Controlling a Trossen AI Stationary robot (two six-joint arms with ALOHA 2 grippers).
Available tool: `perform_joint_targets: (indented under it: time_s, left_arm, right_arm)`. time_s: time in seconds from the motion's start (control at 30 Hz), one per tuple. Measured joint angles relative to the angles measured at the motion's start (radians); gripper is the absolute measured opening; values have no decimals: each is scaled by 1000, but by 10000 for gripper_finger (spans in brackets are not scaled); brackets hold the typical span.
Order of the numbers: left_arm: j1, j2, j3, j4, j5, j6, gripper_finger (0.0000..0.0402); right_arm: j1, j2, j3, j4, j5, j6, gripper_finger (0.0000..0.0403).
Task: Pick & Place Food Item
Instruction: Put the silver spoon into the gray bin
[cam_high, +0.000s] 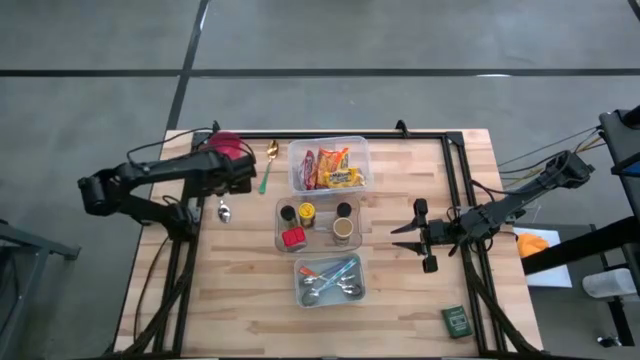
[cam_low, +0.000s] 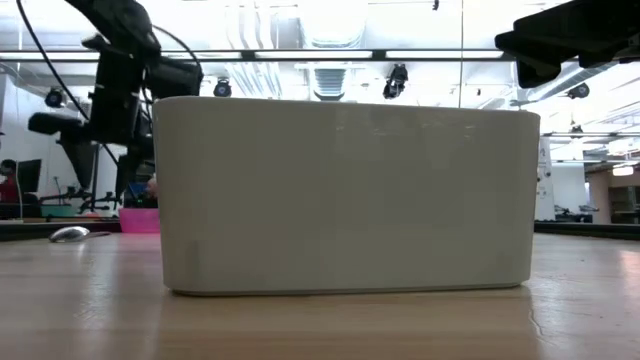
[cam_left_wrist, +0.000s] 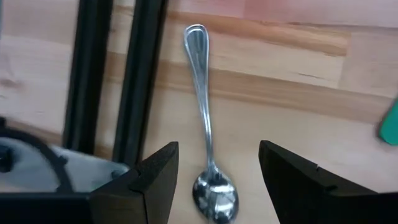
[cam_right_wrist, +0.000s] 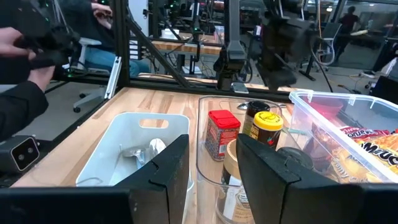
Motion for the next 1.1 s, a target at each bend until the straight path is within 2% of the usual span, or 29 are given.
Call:
perform_joint_targets:
  time_s: [0.27, 0.53, 0.83, 0.97, 1.1]
  left_arm:
    - [46, 51, -128, 166, 57, 10, 224]
    - [69, 49, -224, 317, 60, 20, 224]
    - [69, 43, -245, 372, 71, 53, 220]
    - [69, 47, -230, 401, 86, 76, 186]
    - [69, 46, -231, 416, 94, 76, 123]
  right_arm:
    - [0, 0, 0, 0, 0, 0, 130]
    - [0, 0, 0, 0, 0, 0, 130]
    - [0, 0, 0, 0, 0, 0, 130]
    - [0, 0, 0, 0, 0, 0, 130]
    - [0, 0, 0, 0, 0, 0, 130]
